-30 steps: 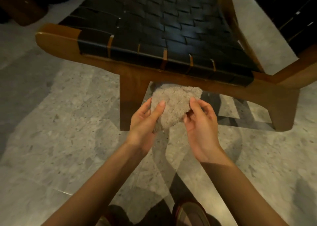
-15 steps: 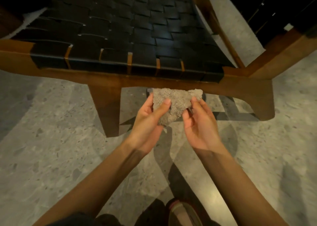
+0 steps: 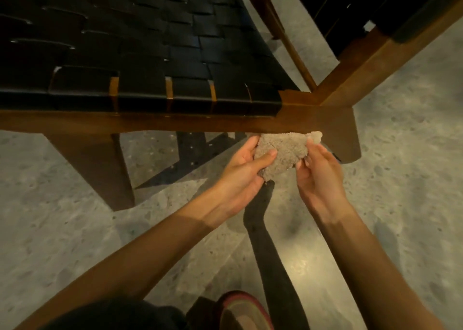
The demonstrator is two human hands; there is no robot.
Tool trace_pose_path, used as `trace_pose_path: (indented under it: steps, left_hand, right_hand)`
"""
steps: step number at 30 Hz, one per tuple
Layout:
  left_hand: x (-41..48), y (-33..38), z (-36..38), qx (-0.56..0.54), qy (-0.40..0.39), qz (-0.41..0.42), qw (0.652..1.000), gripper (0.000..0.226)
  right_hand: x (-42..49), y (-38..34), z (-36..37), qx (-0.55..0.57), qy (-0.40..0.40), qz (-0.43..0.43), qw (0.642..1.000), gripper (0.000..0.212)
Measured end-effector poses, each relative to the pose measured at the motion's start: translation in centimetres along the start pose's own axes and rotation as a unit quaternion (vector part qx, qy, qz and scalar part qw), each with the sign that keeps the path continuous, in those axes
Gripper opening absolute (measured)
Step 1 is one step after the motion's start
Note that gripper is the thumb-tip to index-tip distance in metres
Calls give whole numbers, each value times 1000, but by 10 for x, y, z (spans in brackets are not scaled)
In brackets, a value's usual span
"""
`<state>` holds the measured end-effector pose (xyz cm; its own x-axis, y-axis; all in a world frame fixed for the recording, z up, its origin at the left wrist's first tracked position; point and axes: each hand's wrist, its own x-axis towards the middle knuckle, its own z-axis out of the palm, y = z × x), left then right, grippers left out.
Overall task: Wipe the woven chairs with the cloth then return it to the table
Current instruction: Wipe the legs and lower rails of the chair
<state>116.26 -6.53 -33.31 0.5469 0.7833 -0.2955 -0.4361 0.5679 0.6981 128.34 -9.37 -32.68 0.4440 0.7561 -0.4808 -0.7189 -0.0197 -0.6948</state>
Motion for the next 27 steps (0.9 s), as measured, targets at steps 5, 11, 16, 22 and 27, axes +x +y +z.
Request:
trace_pose_path:
  steps: [5, 11, 16, 22, 27]
  left_hand:
    - [-29, 24, -25, -24, 3, 34, 999, 38]
    - [-69, 51, -50, -75, 76, 94, 990, 47]
    - [-106, 71, -74, -74, 69, 121, 987, 45]
    - [-135, 84, -89, -78, 44, 122, 988, 36]
    - [-147, 85, -103, -84, 27, 97, 991, 39]
  right_hand:
    - [-18, 19, 21, -1, -11, -8, 1000, 23]
    - [-46, 48, 53, -42, -121, 14, 992, 16]
    - [-65, 67, 71, -79, -205, 34, 975, 7]
    - [-76, 77, 87, -87, -265, 74, 957, 7]
    - [-78, 76, 82, -176, -307, 41, 934, 8]
